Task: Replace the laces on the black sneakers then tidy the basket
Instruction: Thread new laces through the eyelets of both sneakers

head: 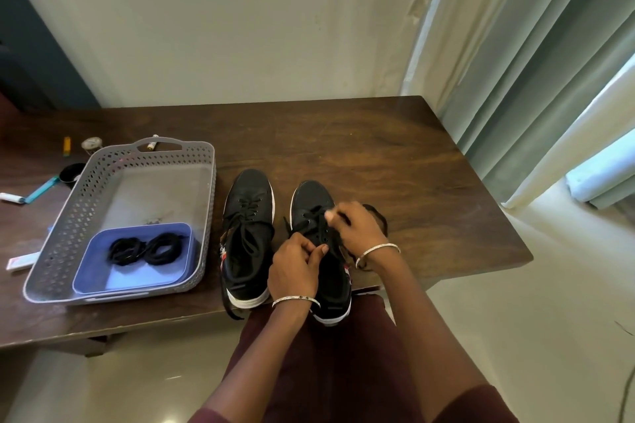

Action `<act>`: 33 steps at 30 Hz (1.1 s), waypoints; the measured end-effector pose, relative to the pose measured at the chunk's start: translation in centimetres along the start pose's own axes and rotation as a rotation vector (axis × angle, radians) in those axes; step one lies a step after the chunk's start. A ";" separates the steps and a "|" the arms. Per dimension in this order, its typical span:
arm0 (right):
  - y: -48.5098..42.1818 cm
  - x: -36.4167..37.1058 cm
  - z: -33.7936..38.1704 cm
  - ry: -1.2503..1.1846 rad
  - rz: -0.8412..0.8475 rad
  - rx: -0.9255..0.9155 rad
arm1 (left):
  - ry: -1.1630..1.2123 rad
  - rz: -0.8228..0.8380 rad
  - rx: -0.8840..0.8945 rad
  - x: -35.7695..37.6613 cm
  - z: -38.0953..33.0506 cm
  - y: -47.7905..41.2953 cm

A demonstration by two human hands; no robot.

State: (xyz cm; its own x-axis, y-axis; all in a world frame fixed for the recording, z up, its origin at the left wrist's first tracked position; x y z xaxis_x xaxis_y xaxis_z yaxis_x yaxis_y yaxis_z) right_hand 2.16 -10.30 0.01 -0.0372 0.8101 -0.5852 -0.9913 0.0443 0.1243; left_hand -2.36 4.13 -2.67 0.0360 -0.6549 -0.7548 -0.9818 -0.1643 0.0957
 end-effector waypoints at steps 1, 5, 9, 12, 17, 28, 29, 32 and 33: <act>0.4 -0.6 0.7 -0.257 -0.031 -0.025 | 0.001 0.001 0.000 0.0 0.0 0.0; 1.8 -2.3 2.2 -1.206 0.020 0.019 | 0.012 0.005 -0.001 0.0 0.0 0.0; 1.7 -2.4 -0.8 -0.879 -0.147 0.246 | 0.017 0.001 0.014 -0.1 0.0 0.0; 1.3 -1.4 -2.6 -0.186 -0.120 0.177 | 0.029 -0.001 0.031 -0.1 0.0 0.0; 0.5 0.1 -2.3 0.312 0.010 0.130 | 0.040 -0.020 0.118 -0.3 0.0 0.2; 2.2 -1.8 -2.3 -0.698 -0.064 0.263 | -0.009 0.003 0.150 -0.4 -0.1 0.1; 2.3 -1.8 -2.8 -0.673 -0.083 0.291 | -0.017 0.002 0.157 -0.5 -0.2 0.1; 2.1 -1.6 -4.0 -0.529 -0.140 0.361 | -0.050 0.021 0.191 -0.7 -0.5 0.3; 2.0 -1.6 -4.2 -0.509 -0.170 0.380 | -0.055 0.036 0.207 -0.7 -0.6 0.4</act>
State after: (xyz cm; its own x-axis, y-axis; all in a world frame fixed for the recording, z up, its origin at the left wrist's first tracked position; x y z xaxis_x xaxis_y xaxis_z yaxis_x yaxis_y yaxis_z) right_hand -0.31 -13.98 -2.21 0.2732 0.9448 -0.1809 -0.8607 0.3241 0.3926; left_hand -2.67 4.09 -1.76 -0.0042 -0.6155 -0.7881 -0.9998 0.0172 -0.0081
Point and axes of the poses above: each hand's wrist, its own y-axis away from the middle knuckle, its own x-axis out of the palm, z = x × y, the point moved 5 cm from there along -y, towards the middle knuckle, and after that the axes turned 6 degrees about -y, right-handed, at the moved point
